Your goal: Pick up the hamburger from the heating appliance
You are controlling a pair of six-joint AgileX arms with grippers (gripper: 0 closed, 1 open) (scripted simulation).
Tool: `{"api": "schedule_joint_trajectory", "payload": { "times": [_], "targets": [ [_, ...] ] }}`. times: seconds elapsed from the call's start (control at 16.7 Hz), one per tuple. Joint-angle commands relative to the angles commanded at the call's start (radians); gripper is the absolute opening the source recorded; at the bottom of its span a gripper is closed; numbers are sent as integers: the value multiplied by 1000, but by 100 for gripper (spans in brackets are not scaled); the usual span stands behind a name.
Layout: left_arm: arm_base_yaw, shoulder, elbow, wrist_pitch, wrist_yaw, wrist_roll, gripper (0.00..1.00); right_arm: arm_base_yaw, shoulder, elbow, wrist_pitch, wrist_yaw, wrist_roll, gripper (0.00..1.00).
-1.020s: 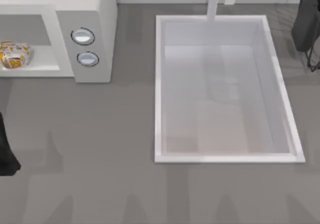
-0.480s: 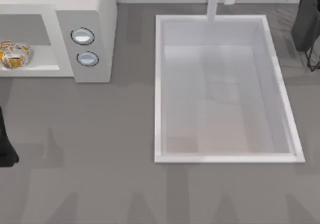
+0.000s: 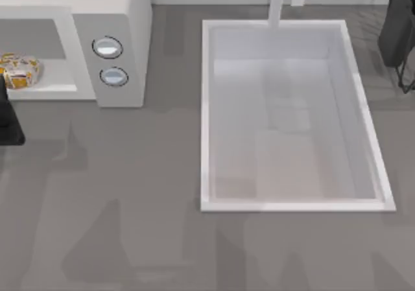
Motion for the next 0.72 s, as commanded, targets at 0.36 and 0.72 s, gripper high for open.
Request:
{"api": "schedule_joint_trajectory", "payload": {
  "times": [0.36, 0.72],
  "targets": [
    [31, 619, 225, 305, 40, 16, 100, 0, 0, 0, 0, 0, 0, 100],
    [61, 1198, 435, 590, 78, 31, 100, 0, 0, 0, 0, 0, 0, 100]
  ]
}}
